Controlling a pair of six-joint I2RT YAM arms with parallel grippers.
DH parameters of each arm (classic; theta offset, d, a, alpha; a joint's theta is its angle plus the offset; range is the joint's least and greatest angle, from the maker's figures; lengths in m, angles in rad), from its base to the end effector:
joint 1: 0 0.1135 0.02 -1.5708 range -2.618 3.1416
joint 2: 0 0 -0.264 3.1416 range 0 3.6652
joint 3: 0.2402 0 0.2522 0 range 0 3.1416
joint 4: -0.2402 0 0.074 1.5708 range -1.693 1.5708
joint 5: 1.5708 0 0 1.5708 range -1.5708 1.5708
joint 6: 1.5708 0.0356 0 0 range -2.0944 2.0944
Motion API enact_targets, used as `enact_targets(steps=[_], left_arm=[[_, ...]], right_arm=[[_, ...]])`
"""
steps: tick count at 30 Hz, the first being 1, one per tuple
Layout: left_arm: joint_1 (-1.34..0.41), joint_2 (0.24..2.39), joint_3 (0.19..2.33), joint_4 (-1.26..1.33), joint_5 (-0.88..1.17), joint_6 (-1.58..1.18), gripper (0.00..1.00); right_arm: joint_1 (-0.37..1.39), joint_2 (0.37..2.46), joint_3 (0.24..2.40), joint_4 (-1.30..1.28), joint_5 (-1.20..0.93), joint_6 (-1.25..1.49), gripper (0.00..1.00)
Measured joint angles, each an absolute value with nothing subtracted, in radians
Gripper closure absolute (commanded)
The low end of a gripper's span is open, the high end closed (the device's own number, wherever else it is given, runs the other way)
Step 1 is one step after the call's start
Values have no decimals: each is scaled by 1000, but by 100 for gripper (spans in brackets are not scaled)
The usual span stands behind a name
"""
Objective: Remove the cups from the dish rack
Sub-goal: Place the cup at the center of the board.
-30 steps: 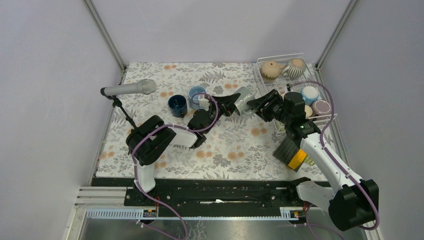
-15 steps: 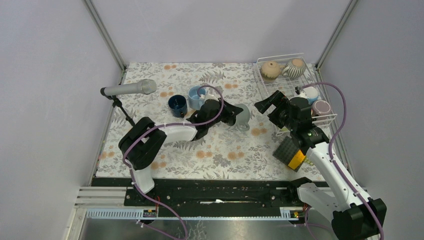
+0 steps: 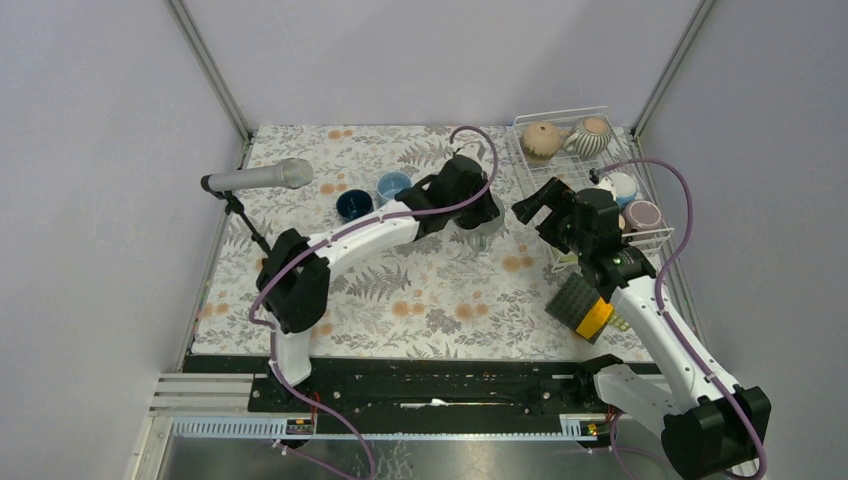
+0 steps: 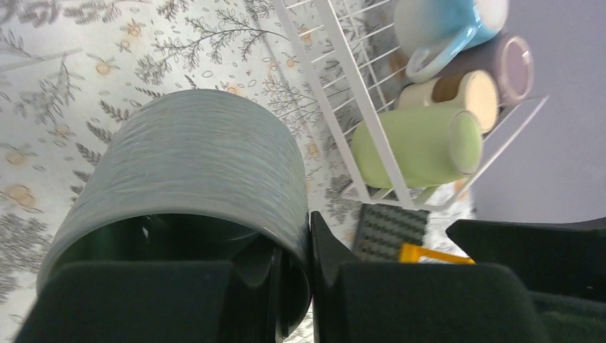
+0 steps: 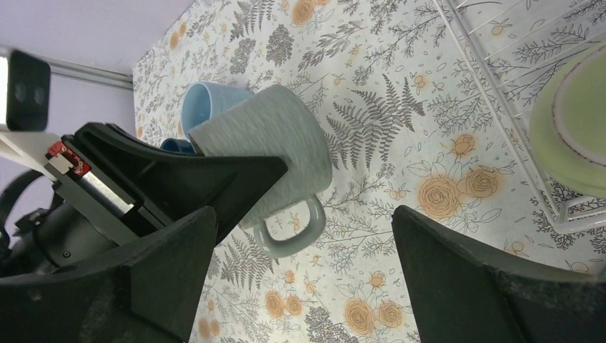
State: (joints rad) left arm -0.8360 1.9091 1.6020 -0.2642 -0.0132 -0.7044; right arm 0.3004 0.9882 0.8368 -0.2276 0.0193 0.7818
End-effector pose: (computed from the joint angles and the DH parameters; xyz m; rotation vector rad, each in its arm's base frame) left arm 0.3030 -0.3346 0.2864 0.1415 2.2713 -0.8543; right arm 0.2178 0.0667 0.3158 0.4930 1.9533 0.6870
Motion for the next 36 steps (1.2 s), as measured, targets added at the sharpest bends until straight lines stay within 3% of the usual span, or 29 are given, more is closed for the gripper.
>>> enact_targets(steps=[11, 25, 36], left_arm=[[-826, 2185, 1950, -661, -154, -416, 100], [-730, 2357, 2225, -757, -202, -298, 100], [-674, 2431, 2272, -790, -207, -256, 100]], right_arm=[[300, 1000, 844, -228, 19, 781, 0], [300, 996, 855, -231, 15, 774, 0], [300, 987, 855, -246, 15, 767, 0]])
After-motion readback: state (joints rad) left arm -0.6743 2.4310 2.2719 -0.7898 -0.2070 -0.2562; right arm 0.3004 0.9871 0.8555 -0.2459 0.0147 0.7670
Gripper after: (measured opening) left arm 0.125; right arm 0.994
